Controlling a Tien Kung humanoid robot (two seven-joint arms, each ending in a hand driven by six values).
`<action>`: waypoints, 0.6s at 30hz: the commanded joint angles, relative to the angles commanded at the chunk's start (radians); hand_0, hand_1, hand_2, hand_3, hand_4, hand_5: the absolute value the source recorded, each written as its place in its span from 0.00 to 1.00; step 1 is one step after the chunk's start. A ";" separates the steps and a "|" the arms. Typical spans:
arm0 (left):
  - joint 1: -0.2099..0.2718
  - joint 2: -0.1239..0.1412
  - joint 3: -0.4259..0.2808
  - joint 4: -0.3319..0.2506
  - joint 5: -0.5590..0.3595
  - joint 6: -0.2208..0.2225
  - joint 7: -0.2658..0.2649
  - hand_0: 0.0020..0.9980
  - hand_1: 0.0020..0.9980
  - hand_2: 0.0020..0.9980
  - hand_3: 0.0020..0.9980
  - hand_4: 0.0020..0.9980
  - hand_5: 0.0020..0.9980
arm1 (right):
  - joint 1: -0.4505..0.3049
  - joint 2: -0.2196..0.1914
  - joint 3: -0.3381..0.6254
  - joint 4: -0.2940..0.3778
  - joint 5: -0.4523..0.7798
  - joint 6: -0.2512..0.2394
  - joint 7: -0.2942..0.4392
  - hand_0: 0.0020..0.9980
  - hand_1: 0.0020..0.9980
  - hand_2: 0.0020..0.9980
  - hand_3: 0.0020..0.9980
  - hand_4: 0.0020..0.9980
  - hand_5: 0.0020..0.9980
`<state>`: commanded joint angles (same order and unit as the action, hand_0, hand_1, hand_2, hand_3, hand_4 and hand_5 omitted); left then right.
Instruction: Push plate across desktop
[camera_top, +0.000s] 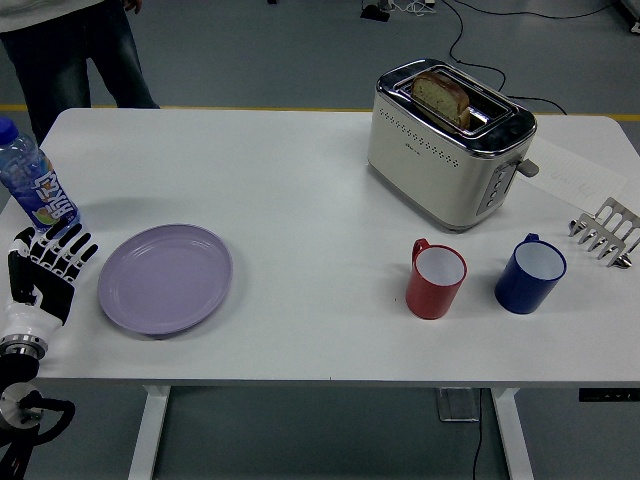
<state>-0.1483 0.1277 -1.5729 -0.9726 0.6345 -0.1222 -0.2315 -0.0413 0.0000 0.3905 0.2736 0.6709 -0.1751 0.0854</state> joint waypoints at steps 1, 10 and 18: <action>-0.001 -0.001 0.000 0.000 0.000 0.000 0.000 0.71 0.73 0.69 0.65 0.51 1.00 | 0.000 0.000 0.001 0.000 -0.001 0.000 0.000 0.60 0.56 0.68 0.66 0.40 0.61; -0.011 -0.030 0.004 0.006 0.006 -0.005 0.004 0.70 0.73 0.69 0.65 0.51 1.00 | 0.002 0.000 0.012 0.000 -0.020 -0.004 -0.004 0.60 0.56 0.68 0.66 0.40 0.61; -0.020 -0.057 0.013 0.015 0.012 -0.005 0.005 0.70 0.72 0.68 0.65 0.48 1.00 | 0.004 0.000 0.015 0.001 -0.025 -0.007 -0.004 0.60 0.56 0.68 0.66 0.40 0.61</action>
<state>-0.1683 0.0712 -1.5601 -0.9576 0.6463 -0.1274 -0.2267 -0.0375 0.0000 0.4060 0.2744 0.6460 -0.1817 0.0812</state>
